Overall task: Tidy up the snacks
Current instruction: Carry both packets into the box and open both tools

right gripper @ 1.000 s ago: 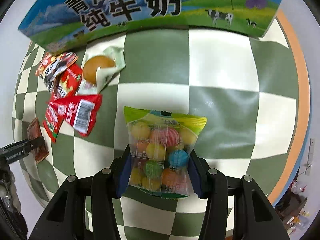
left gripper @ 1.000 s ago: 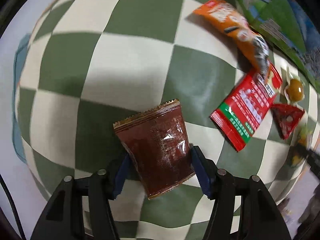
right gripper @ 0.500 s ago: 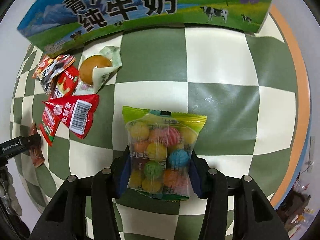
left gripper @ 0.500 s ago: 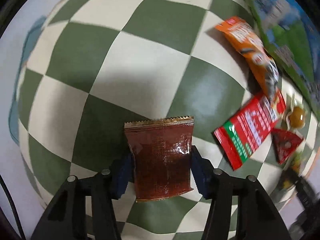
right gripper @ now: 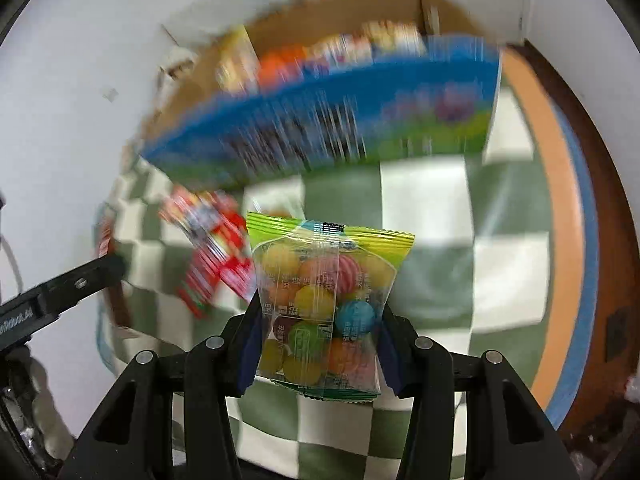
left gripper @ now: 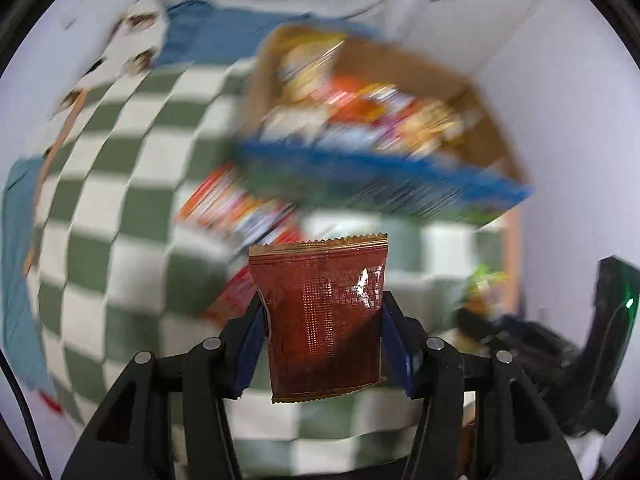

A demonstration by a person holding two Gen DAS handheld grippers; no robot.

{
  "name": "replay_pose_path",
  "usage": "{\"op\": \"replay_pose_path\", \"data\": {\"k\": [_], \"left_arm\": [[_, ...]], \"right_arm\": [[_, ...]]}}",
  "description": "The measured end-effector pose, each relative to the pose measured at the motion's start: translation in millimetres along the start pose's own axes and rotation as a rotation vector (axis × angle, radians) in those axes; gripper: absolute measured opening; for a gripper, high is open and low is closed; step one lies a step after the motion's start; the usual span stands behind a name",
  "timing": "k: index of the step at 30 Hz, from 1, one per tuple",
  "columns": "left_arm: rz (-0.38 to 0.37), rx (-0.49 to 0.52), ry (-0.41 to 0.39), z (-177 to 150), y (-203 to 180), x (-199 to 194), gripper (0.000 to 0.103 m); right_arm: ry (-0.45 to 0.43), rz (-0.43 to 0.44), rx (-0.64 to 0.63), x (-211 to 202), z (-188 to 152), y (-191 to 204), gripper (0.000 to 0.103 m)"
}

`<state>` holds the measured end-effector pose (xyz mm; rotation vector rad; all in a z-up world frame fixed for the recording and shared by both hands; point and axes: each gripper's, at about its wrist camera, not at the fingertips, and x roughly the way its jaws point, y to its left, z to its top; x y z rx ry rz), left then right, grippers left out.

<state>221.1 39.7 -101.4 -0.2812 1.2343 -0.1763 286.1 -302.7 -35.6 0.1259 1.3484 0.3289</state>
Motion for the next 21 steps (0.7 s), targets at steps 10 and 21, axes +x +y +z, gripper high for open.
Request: {"op": "replay_pose_path", "data": {"k": [10, 21], "left_arm": [[-0.019, 0.087, -0.004, 115, -80, 37, 0.052], [0.014, 0.011, 0.225, 177, -84, 136, 0.052]], "right_arm": [[-0.160, -0.025, -0.059, -45, 136, 0, 0.052], [0.000, -0.056, -0.049, 40, 200, -33, 0.052]]}}
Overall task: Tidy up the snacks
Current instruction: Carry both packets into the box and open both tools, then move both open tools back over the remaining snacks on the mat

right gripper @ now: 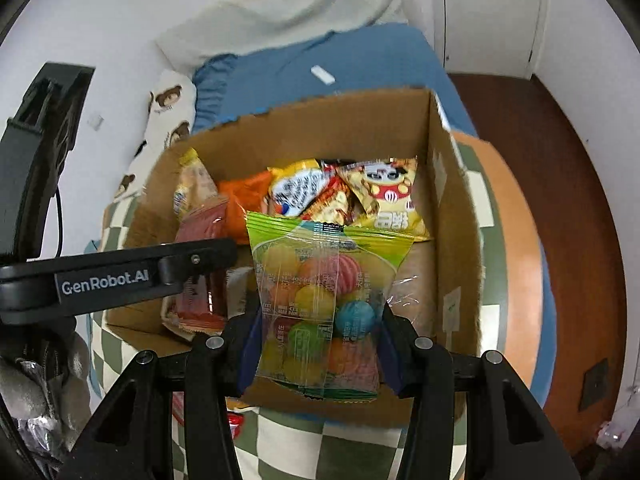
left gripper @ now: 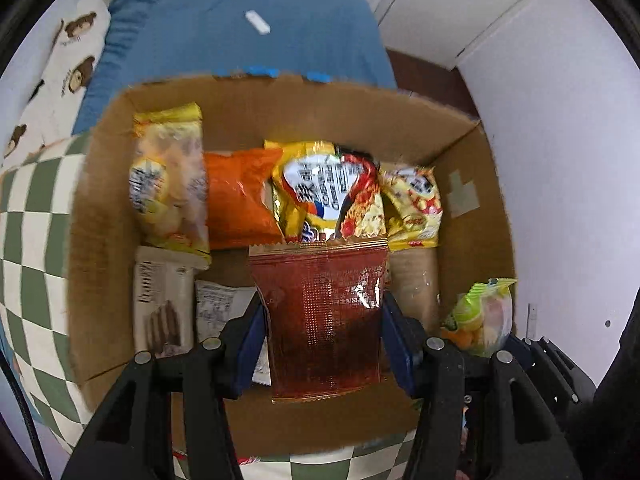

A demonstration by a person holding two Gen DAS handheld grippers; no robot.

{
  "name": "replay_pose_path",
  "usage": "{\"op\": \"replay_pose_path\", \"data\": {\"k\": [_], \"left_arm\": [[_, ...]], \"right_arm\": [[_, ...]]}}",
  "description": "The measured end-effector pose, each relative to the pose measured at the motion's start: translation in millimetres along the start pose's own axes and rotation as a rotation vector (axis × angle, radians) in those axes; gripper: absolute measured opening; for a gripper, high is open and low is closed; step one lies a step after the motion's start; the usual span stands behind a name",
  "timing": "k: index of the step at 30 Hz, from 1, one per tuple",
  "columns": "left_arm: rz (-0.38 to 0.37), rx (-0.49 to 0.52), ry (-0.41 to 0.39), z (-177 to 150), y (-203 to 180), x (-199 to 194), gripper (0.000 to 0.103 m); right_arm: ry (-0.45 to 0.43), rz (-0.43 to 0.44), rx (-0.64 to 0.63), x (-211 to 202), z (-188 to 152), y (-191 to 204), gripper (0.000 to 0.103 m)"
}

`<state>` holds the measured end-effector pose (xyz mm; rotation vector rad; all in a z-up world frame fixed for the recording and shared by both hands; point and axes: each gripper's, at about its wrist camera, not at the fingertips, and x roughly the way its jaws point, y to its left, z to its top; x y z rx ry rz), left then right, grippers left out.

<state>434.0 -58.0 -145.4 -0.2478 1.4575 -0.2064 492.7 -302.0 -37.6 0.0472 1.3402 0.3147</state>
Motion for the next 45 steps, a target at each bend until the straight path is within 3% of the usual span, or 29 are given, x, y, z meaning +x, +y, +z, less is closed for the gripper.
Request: {"op": "replay_pose_path", "data": {"k": [12, 15, 16, 20, 23, 32, 45], "left_arm": [[0.008, -0.038, 0.171, -8, 8, 57, 0.054], [0.002, -0.047, 0.163, -8, 10, 56, 0.071], [0.002, -0.045, 0.156, -8, 10, 54, 0.082], [0.011, -0.051, 0.134, -6, 12, 44, 0.090], [0.044, -0.045, 0.089, -8, 15, 31, 0.091], [0.134, -0.031, -0.035, -14, 32, -13, 0.091], [0.206, 0.008, -0.302, -68, 35, -89, 0.091]], "right_arm": [[0.203, -0.014, -0.059, 57, 1, -3, 0.057], [0.227, -0.014, -0.074, 59, 0, 2, 0.070], [0.233, -0.012, -0.078, 59, 0, 3, 0.074], [0.235, -0.019, -0.082, 54, -1, 11, 0.087], [0.216, -0.065, -0.082, 46, -2, 12, 0.096], [0.127, -0.114, -0.026, 16, -5, 1, 0.096], [-0.101, -0.158, -0.027, -56, -36, 17, 0.096]]}}
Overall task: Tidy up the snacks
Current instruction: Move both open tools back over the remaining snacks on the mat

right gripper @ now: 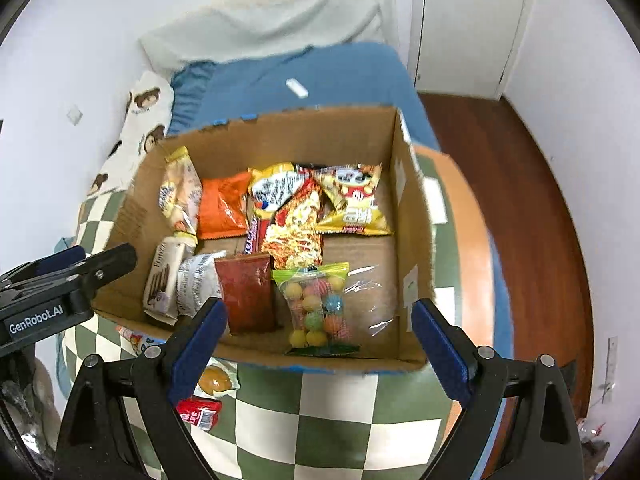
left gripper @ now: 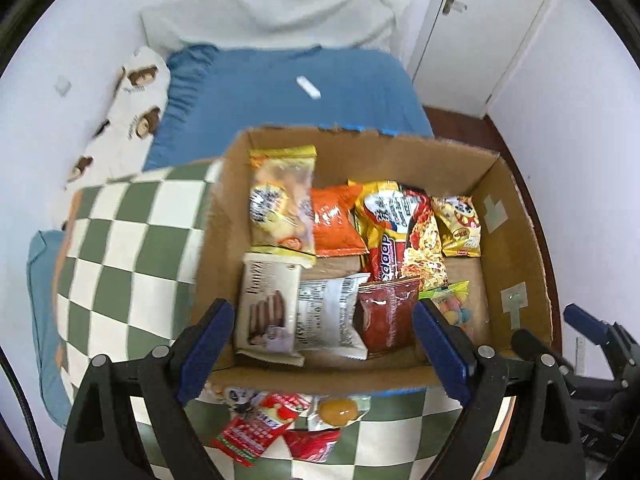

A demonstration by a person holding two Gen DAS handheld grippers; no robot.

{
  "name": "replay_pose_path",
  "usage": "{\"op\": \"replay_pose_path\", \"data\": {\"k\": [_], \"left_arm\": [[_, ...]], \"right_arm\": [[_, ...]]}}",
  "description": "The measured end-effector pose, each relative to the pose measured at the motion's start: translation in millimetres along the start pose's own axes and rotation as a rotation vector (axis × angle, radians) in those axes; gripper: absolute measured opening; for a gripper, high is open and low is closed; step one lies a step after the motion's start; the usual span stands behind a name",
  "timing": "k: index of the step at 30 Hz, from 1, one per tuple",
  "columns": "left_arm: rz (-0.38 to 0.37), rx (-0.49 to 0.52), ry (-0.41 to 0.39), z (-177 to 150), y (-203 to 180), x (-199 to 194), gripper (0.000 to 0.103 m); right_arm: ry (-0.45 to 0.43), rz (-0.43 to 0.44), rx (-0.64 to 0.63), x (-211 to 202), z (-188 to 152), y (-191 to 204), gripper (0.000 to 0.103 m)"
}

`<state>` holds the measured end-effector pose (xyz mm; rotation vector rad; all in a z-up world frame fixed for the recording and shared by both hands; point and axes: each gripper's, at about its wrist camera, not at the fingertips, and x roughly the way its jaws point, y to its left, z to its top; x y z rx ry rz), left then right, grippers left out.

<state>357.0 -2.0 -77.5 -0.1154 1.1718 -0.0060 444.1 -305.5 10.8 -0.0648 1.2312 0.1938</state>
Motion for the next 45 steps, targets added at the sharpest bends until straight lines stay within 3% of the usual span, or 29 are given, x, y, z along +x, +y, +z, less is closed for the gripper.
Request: {"op": "replay_pose_path", "data": {"k": [12, 21, 25, 31, 34, 37, 39, 40, 41, 45], "left_arm": [[0.029, 0.052, -0.202, -56, 7, -82, 0.091], [0.019, 0.049, -0.293, -85, 9, -125, 0.091], [0.008, 0.034, -0.286, -88, 14, -128, 0.091], [0.041, -0.023, -0.226, -94, 40, -110, 0.091], [0.095, -0.038, -0.182, -103, 60, -93, 0.091], [0.183, -0.034, -0.126, -115, 83, -71, 0.091], [0.247, -0.033, -0.072, -124, 103, -53, 0.091], [0.271, -0.033, -0.052, -128, 111, -46, 0.091], [0.294, -0.032, -0.028, -133, 121, -39, 0.091], [0.369, -0.031, 0.055, -149, 155, -9, 0.091]], "right_arm": [[-0.221, -0.039, -0.042, -91, -47, 18, 0.096], [-0.334, -0.070, -0.022, -144, -73, 14, 0.096], [-0.346, -0.052, -0.006, -155, -80, 15, 0.096], [-0.262, 0.032, 0.008, -129, -86, 26, 0.096], [-0.156, 0.108, 0.030, -93, -95, 37, 0.096], [-0.024, 0.259, 0.086, -46, -109, 54, 0.096], [0.080, 0.369, 0.131, -9, -121, 71, 0.089], [0.116, 0.406, 0.139, 5, -125, 80, 0.077], [0.166, 0.435, 0.147, 22, -131, 94, 0.072], [0.249, 0.488, 0.164, 59, -142, 133, 0.072]]}}
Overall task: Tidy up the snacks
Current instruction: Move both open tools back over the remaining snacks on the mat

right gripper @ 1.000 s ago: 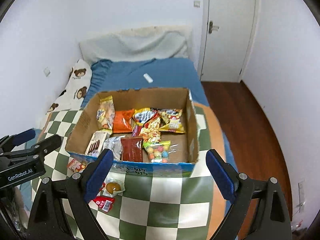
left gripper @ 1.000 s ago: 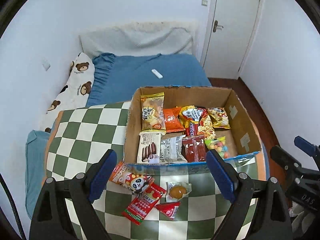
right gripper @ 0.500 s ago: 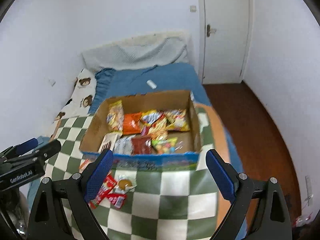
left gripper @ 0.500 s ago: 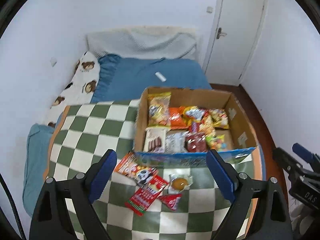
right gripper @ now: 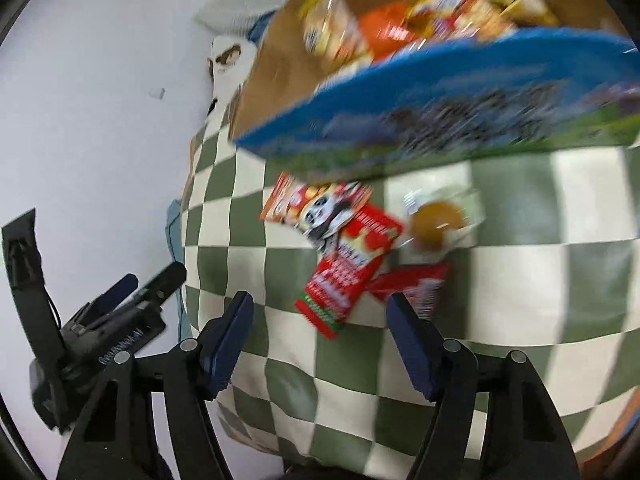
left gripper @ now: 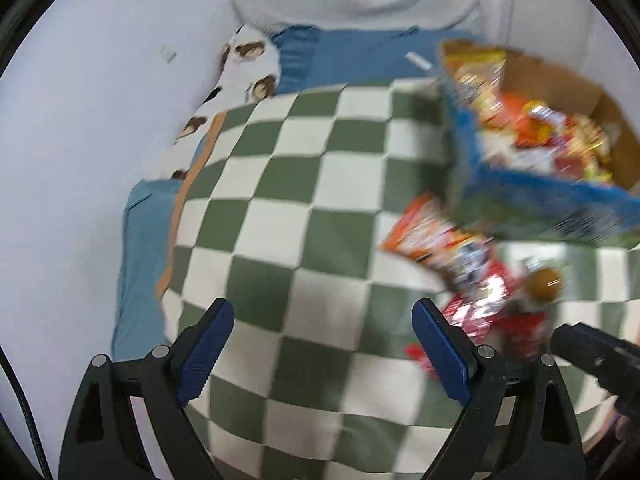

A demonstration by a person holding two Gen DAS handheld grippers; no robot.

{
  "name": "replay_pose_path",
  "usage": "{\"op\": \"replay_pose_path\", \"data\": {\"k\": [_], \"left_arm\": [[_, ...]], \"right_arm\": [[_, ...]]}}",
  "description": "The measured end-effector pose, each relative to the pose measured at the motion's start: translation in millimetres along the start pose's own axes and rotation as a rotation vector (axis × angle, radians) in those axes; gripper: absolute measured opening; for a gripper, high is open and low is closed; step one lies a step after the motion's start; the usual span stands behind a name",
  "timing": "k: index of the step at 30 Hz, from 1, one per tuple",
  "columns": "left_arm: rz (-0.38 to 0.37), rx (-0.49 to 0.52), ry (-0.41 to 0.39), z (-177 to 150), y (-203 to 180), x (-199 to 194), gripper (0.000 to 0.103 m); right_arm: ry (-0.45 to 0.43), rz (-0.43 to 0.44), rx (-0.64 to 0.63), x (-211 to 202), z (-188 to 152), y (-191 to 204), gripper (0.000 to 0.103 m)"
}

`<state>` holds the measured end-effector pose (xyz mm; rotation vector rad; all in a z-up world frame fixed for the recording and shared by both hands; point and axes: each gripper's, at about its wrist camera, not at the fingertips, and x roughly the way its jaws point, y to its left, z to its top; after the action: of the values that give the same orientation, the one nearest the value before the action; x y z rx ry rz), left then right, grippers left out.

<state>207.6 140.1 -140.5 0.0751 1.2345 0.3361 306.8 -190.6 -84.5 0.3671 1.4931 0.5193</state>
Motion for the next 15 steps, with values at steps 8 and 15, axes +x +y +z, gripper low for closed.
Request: {"op": "replay_pose_path", "data": {"k": [8, 15], "left_arm": [[-0.009, -0.037, 0.117, -8, 31, 51, 0.091], [-0.079, -0.148, 0.194, -15, 60, 74, 0.091]], "right_arm": [[-0.021, -0.087, 0.060, 63, 22, 17, 0.072], [-0.034, -0.142, -0.050, 123, 40, 35, 0.073]]}}
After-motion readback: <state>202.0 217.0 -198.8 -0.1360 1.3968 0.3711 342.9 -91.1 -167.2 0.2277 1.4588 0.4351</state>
